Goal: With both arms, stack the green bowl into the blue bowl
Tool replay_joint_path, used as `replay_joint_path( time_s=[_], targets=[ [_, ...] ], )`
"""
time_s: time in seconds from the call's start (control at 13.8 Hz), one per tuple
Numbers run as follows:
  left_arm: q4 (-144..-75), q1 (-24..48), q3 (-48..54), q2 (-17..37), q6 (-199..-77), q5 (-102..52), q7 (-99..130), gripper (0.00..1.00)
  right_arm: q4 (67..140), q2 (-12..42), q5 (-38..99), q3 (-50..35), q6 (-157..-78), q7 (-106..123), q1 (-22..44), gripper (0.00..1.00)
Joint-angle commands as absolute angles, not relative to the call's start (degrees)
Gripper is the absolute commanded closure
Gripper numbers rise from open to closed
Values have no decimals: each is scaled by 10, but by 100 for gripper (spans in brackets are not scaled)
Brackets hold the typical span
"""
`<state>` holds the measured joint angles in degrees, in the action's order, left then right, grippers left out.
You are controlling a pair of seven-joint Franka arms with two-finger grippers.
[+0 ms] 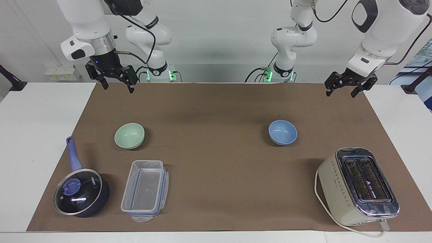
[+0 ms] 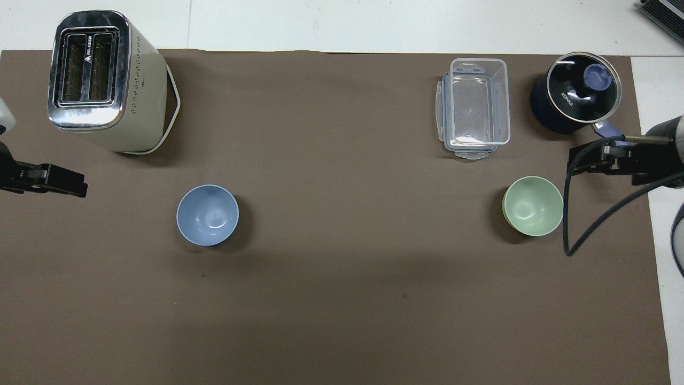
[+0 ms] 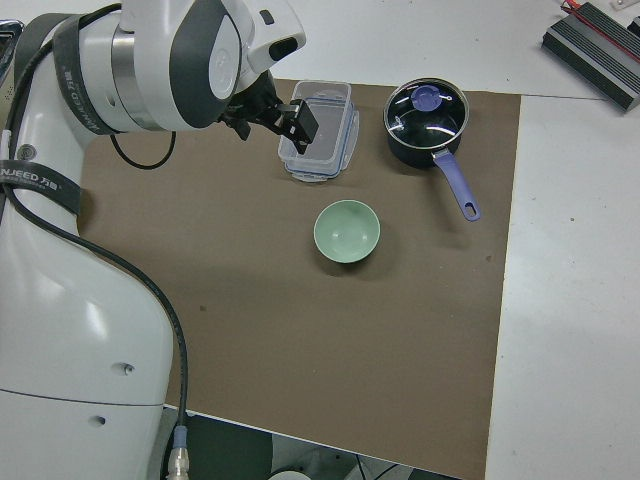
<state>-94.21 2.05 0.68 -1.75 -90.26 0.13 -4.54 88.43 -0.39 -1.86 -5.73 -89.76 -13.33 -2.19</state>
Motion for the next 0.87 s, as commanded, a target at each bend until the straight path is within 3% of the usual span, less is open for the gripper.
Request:
replay_joint_path(
  time_s=[0.0, 0.79],
  targets=[
    [-946, 24, 4, -22, -896, 8, -52, 0, 877, -3, -16, -58, -889, -120, -28, 0],
    [-1004, 25, 4, -33, -935, 7, -47, 0, 876, -3, -16, -58, -889, -120, -28, 0]
  ],
)
